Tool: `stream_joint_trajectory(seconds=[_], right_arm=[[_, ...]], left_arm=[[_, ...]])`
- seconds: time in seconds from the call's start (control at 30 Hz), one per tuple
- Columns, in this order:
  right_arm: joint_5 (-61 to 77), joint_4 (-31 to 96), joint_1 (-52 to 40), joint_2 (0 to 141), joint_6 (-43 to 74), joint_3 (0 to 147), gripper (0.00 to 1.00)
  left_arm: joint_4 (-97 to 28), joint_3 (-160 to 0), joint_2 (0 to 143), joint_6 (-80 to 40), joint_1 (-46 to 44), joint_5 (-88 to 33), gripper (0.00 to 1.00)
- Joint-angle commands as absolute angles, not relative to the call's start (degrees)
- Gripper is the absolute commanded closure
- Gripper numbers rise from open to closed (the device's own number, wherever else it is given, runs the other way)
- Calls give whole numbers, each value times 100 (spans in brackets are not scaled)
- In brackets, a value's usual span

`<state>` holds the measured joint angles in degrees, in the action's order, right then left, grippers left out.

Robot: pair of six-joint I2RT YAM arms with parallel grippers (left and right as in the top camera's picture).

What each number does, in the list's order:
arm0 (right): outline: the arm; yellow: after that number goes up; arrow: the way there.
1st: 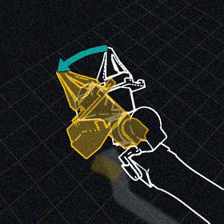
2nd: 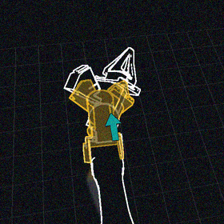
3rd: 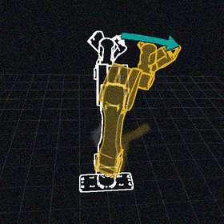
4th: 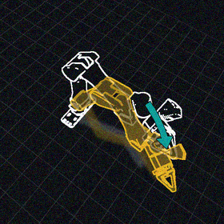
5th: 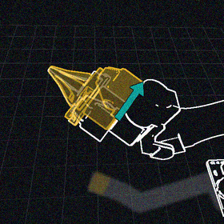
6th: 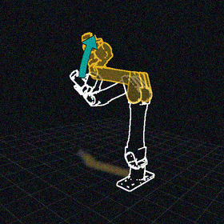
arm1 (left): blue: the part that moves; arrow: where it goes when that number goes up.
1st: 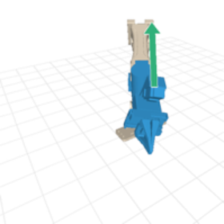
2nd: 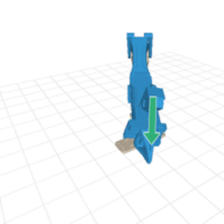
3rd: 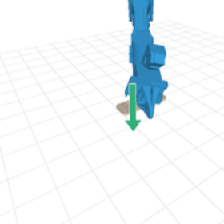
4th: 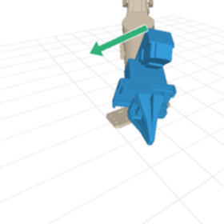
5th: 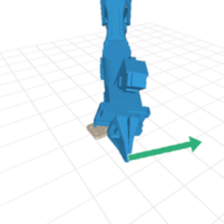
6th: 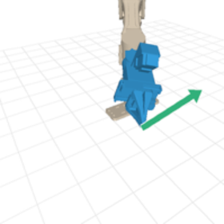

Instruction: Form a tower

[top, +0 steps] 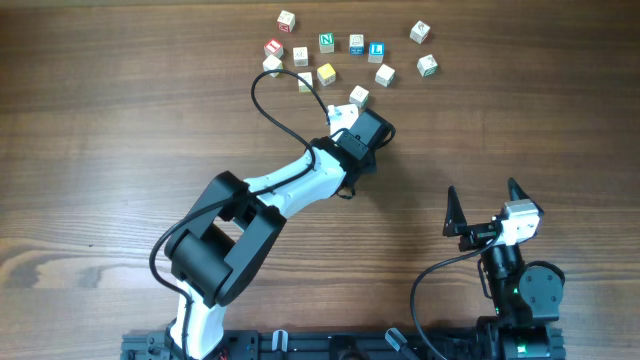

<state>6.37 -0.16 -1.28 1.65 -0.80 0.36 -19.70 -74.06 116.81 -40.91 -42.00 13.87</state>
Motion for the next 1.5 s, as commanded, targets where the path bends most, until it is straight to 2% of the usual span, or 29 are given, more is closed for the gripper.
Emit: stream_joint_trajectory(seconds=[0.0,0.03,0.07,0.1,0.17,0.27,0.33,0.43,0.53,0.67,0.8,0.97,1.23,1.47], right_arm=[[587,-32,-104,141,-139,30,0],[587,-32,-104,141,-139,30,0],[587,-32,-104,141,-139,30,0],[587,-32,-104,141,-139,30,0],[587,-32,-104,141,-139,30,0],[587,-32,-104,141,-139,30,0],[587,-32,-104,141,-137,30,0],[587,-32,-104,141,-139,30,0],[587,-32,-104,141,-139,30,0],[587,-32,-104,141,-139,30,0],[587,-32,-104,141,-139,30,0],[587,-32,-104,141,-141,30,0],[587,-32,-104,141,-139,30,0],[587,-32,-104,141,-137,30,0]], left_arm=[[-1994,-7371,11793,-4121,-4217,1441,28],[-1992,-7371,11791,-4119,-4217,1441,21],[-1988,-7397,11773,-4073,-4215,1461,2],[-1992,-7526,11738,-3763,-4174,1490,0],[-2132,-8095,11618,-2893,-4007,1490,0],[-2187,-9196,11603,-2252,-3588,1326,0],[-1555,-9238,11699,-1280,-3267,537,0],[-1328,-9238,12040,19,-2985,-403,0],[-1015,-9238,12479,582,-2897,-556,0],[-615,-9238,12733,478,-2880,-84,0],[-185,-9238,12787,-803,-2683,878,0],[204,-9238,13220,-2001,-2366,832,0],[720,-9251,13362,-1997,-2464,670,0],[504,-9485,13388,-2045,-2637,670,0]])
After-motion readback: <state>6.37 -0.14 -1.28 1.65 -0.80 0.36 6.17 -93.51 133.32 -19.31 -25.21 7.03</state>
